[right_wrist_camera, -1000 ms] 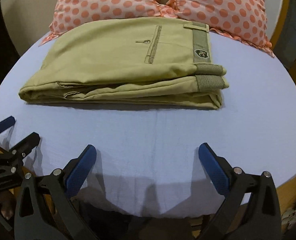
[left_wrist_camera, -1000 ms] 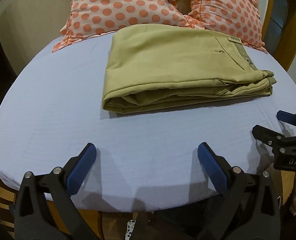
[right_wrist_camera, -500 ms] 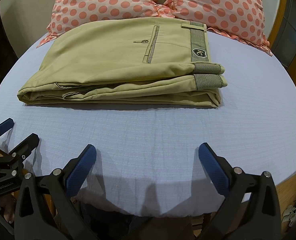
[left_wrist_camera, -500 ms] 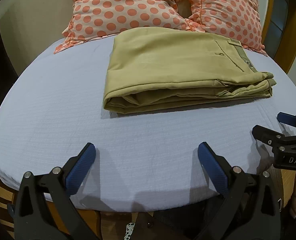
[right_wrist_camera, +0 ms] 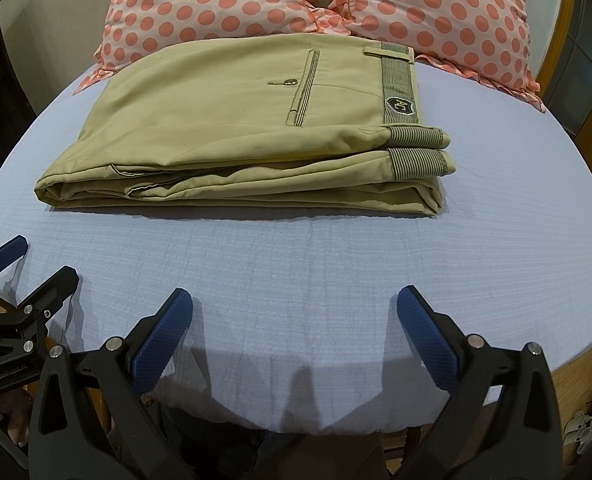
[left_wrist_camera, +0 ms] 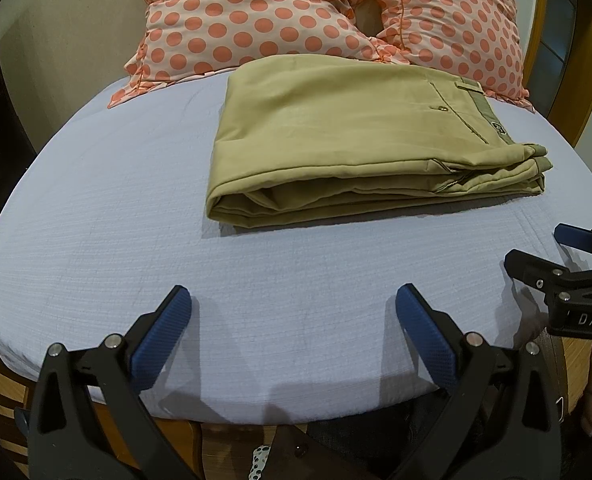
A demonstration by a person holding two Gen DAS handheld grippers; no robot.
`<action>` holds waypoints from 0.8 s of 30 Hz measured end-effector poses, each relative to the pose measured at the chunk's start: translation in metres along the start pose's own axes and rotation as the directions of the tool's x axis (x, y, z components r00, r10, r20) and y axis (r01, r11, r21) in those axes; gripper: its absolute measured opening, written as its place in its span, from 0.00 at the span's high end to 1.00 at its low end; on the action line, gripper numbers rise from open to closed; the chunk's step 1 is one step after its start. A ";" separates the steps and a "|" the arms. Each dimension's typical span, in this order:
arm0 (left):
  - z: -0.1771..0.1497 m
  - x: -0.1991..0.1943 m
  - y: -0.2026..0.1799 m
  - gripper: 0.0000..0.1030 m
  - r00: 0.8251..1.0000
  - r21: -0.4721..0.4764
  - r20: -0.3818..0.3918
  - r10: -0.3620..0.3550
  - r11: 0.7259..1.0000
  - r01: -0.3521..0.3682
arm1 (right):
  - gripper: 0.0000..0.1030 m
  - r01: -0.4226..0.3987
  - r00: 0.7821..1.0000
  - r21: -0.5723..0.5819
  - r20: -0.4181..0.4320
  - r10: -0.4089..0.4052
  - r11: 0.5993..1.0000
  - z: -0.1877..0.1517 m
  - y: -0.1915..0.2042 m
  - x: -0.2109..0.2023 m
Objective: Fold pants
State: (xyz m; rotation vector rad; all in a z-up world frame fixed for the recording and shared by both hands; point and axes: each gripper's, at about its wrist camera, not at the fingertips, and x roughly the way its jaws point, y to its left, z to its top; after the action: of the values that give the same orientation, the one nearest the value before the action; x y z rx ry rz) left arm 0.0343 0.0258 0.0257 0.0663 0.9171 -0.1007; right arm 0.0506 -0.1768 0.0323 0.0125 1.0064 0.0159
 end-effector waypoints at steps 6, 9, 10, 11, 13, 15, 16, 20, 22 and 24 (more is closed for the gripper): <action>0.000 0.000 0.000 0.02 1.000 -0.001 0.001 0.001 1.000 0.000 | 0.01 0.000 1.000 0.000 0.000 0.000 1.000 0.000 0.000 0.000; 0.000 0.000 0.001 0.02 1.000 0.000 0.006 0.000 1.000 0.000 | 0.01 -0.001 1.000 -0.001 0.008 0.001 1.000 -0.001 0.000 -0.001; 0.000 0.000 0.000 0.02 1.000 0.000 0.008 0.000 1.000 0.000 | 0.01 -0.001 1.000 -0.001 0.010 0.001 1.000 -0.002 0.000 -0.001; -0.001 0.000 0.000 0.02 1.000 -0.001 0.009 0.001 1.000 -0.001 | 0.01 -0.001 1.000 -0.001 0.012 0.001 1.000 -0.002 0.000 -0.001; -0.001 0.000 0.000 0.02 1.000 -0.001 0.009 0.001 1.000 -0.001 | 0.01 -0.002 1.000 -0.002 0.013 0.002 1.000 -0.002 -0.001 -0.001; -0.001 0.000 0.001 0.02 1.000 0.000 0.010 0.000 1.000 0.000 | 0.01 -0.002 1.000 -0.003 0.013 0.002 1.000 -0.003 -0.001 -0.001; 0.000 0.000 0.001 0.02 1.000 0.000 0.010 0.000 1.000 0.000 | 0.01 -0.002 1.000 -0.003 0.012 0.002 1.000 -0.002 -0.001 -0.001; -0.001 0.000 0.001 0.02 1.000 -0.001 0.007 0.000 1.000 0.000 | 0.01 -0.003 1.000 -0.005 0.013 0.003 1.000 -0.002 -0.002 -0.001; -0.001 0.000 0.001 0.02 1.000 -0.001 0.007 0.000 1.000 0.000 | 0.01 -0.004 1.000 -0.006 0.013 0.004 1.000 -0.002 -0.002 -0.002; 0.000 0.000 0.001 0.02 1.000 -0.001 0.007 0.000 1.000 0.000 | 0.01 -0.004 1.000 -0.006 0.013 0.004 1.000 -0.003 -0.002 -0.002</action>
State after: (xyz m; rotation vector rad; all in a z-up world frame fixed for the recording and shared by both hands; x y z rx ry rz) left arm 0.0343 0.0270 0.0253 0.0647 0.9101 -0.1005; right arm 0.0476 -0.1786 0.0321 0.0092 0.9935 0.0224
